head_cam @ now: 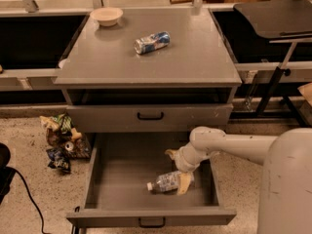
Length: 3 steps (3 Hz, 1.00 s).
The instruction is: Pick blue plastic bottle from middle drawer and place on counter
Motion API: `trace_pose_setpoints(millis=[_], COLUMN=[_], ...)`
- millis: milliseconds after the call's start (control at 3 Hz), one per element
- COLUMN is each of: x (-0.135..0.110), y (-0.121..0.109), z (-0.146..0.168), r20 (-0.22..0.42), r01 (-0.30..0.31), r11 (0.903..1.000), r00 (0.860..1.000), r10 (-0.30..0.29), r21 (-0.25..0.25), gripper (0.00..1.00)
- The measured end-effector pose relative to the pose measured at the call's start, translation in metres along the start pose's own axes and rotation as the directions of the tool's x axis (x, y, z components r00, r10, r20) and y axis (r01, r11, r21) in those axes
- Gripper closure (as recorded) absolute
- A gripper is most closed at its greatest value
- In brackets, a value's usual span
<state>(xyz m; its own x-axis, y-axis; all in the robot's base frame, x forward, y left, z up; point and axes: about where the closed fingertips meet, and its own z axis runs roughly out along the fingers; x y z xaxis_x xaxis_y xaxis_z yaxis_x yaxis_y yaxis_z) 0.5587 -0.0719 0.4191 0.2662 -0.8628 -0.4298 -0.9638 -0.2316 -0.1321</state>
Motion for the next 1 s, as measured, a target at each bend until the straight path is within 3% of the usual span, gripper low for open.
trace_pose_setpoints(millis=[333,1000], x=[0.011,0.026], y=[0.007,0.015], z=[0.024,0.052], r20=[0.016,0.052], r01=[-0.051,-0.111], r11=[0.9986,0.9936], r00=[0.999,0.992], r10=[0.051,0.112], r21=[-0.01,-0.022], gripper=[0.0,0.42])
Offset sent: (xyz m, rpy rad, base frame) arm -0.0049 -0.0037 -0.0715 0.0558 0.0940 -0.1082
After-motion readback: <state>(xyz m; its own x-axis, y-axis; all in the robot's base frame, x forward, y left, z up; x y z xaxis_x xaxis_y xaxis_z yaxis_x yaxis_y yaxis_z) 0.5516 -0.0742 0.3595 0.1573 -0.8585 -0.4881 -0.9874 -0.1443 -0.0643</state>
